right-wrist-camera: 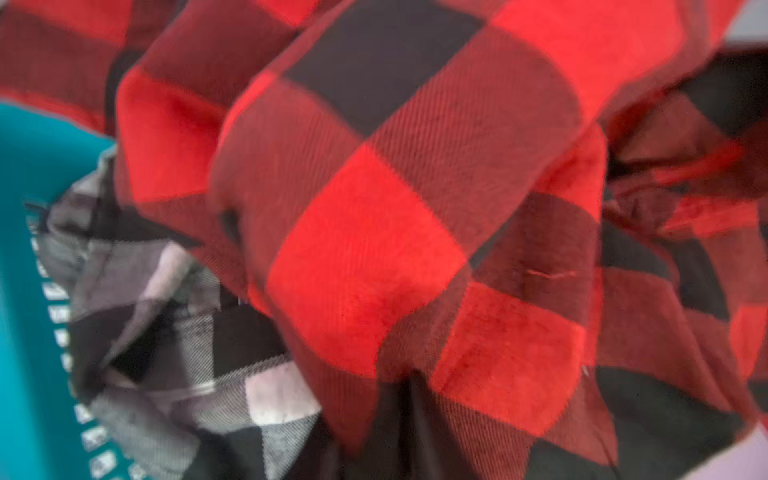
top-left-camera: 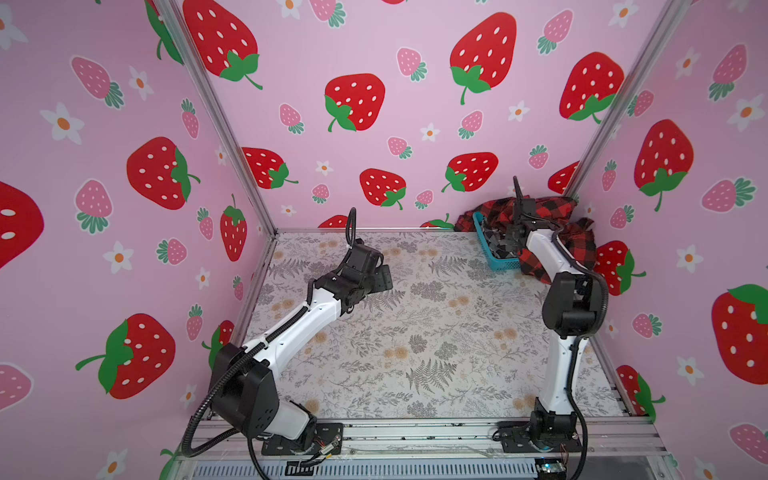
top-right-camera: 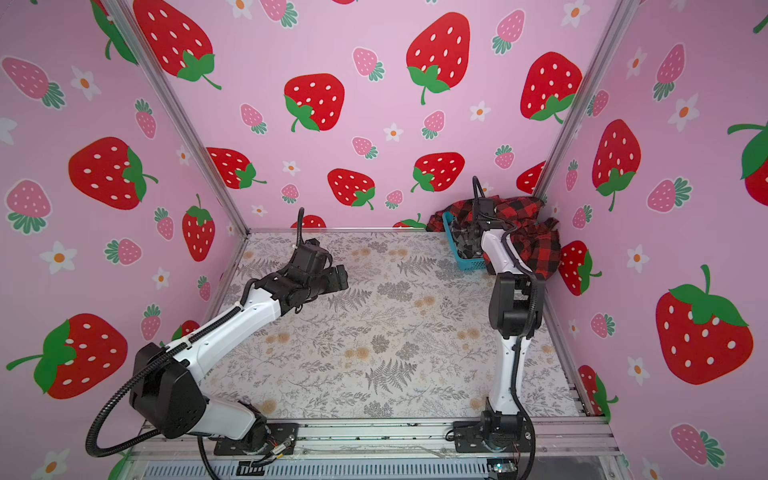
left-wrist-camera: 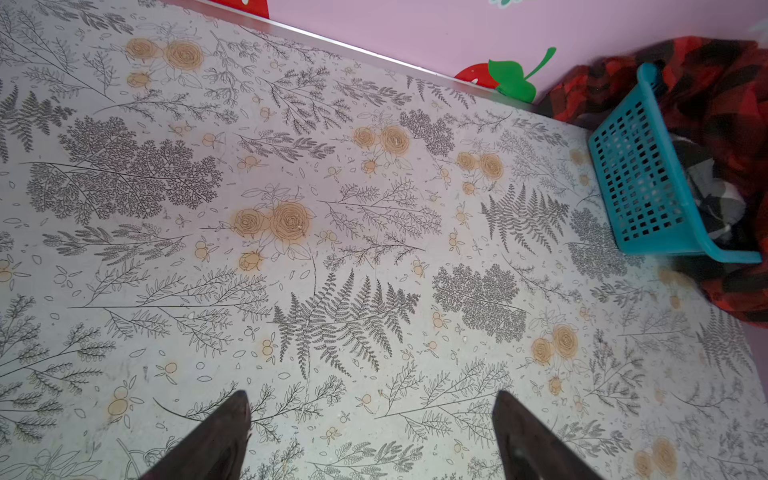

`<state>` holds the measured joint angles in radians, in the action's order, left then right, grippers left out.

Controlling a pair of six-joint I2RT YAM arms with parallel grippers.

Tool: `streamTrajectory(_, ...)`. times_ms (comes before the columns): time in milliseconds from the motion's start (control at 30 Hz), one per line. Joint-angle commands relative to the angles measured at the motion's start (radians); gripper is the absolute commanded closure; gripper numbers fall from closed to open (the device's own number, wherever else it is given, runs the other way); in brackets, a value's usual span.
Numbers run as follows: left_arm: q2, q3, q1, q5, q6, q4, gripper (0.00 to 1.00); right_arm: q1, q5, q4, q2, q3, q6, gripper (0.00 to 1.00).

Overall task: Fold and stack the long sleeve shirts
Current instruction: 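Grasp the red plaid shirt with the right gripper while the left arm advances, then lift the red plaid shirt with the right gripper and drop it onto the table center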

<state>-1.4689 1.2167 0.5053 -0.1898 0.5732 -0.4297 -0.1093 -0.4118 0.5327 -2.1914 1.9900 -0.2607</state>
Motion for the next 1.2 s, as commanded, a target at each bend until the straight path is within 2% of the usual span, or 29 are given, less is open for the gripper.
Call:
streamTrajectory(0, 0.007, 0.057, -0.005, 0.0, 0.011, -0.014, 0.08, 0.0, -0.066, 0.021, 0.034, 0.046, 0.003, 0.88)
streamTrajectory(133, 0.005, 0.078, -0.011, 0.009, 0.008, -0.027, 0.08, -0.001, -0.05, -0.003, 0.124, 0.039, 0.024, 1.0)
streamTrajectory(300, 0.024, 0.089, -0.022, 0.017, 0.016, -0.032, 0.08, -0.011, 0.025, -0.016, 0.268, 0.026, 0.045, 1.0)
streamTrajectory(400, 0.04, 0.084, -0.031, 0.025, 0.032, -0.034, 0.08, -0.03, 0.129, -0.022, 0.354, 0.022, 0.058, 1.0)
streamTrajectory(700, 0.108, 0.036, -0.051, 0.044, 0.088, -0.036, 0.08, -0.227, 0.374, -0.039, 0.535, 0.076, 0.123, 1.0)
streamTrajectory(933, 0.165, -0.023, -0.113, 0.09, 0.147, -0.041, 0.08, -0.345, 0.628, -0.082, 0.556, 0.196, 0.031, 1.0)
streamTrajectory(1067, 0.197, -0.052, -0.141, 0.102, 0.157, -0.041, 0.08, -0.355, 0.692, -0.135, 0.566, 0.189, -0.029, 1.0)
streamTrajectory(1167, 0.215, -0.074, -0.157, 0.105, 0.16, -0.043, 0.08, -0.355, 0.684, -0.196, 0.601, 0.071, -0.066, 1.0)
